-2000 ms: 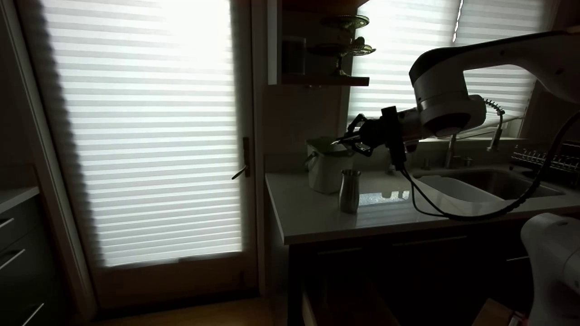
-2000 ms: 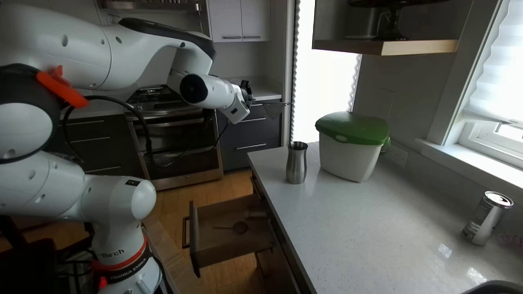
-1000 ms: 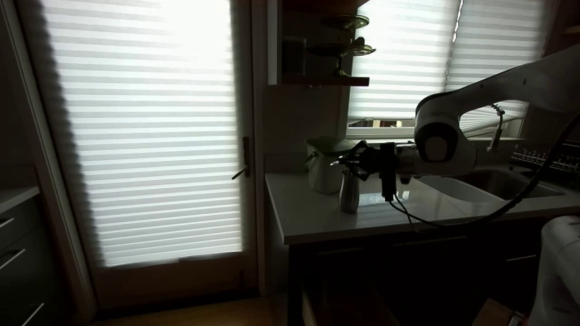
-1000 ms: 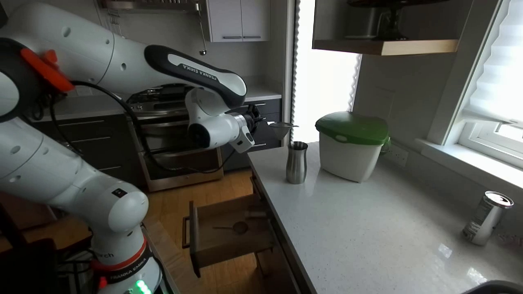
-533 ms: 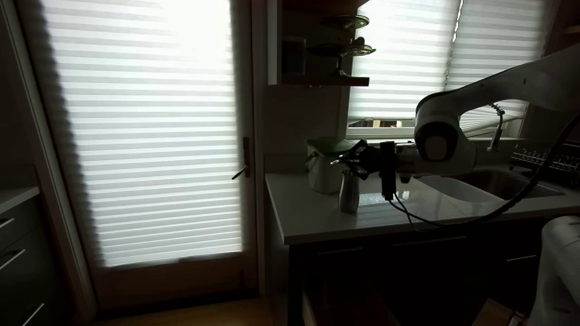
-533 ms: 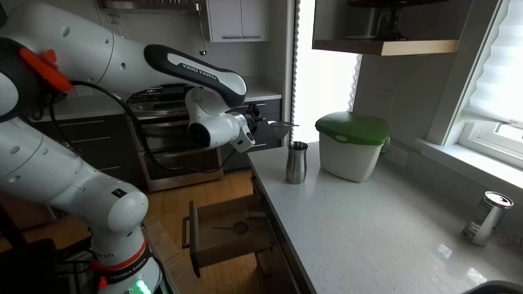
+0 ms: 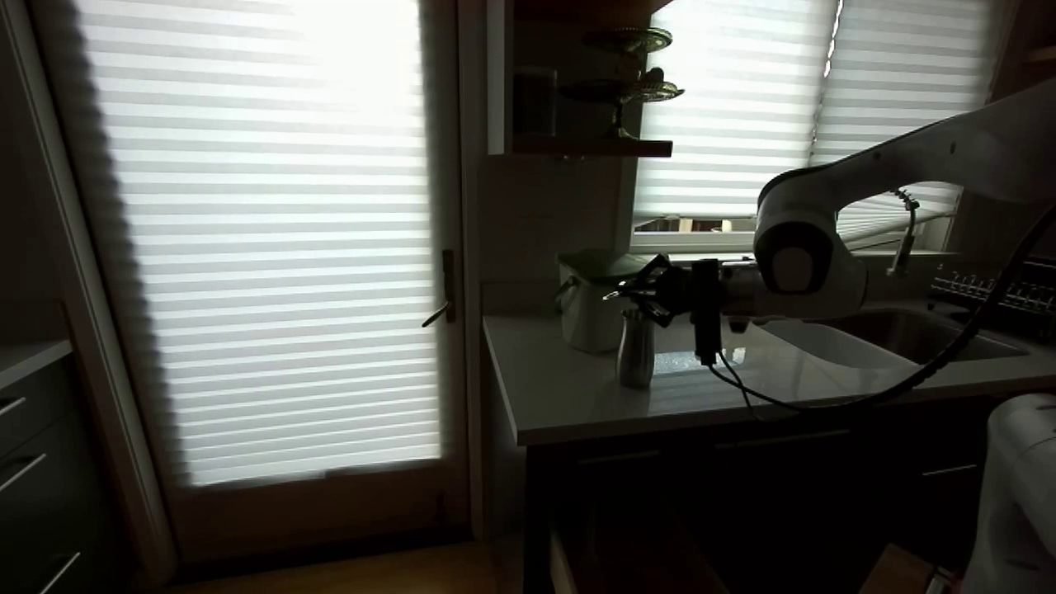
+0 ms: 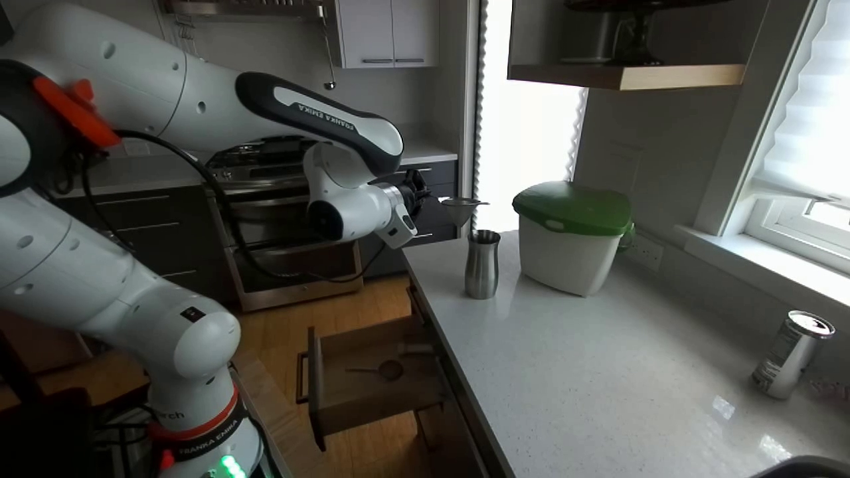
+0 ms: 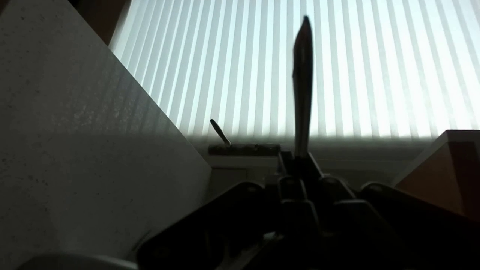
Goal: Pick up the tea strainer and put it on top of the cocktail mixer
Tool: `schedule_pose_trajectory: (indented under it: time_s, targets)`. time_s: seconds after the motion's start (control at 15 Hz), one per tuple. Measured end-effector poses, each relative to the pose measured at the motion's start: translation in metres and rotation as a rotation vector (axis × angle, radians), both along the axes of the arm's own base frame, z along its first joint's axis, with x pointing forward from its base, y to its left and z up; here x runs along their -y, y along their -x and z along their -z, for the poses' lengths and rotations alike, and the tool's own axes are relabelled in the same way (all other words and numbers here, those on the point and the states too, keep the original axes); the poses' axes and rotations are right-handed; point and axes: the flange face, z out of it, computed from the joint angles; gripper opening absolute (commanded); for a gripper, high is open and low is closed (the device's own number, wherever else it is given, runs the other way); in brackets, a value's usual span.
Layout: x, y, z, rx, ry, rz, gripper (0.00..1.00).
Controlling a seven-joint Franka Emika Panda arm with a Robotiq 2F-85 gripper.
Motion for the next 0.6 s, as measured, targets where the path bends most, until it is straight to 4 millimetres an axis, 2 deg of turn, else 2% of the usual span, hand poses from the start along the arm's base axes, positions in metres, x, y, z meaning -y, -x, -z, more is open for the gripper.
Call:
schedule_pose_trajectory:
  time_s: [0.6]
  targets:
    - [0.012,-0.021,0.011,0.121,0.03,-0.01,0.01]
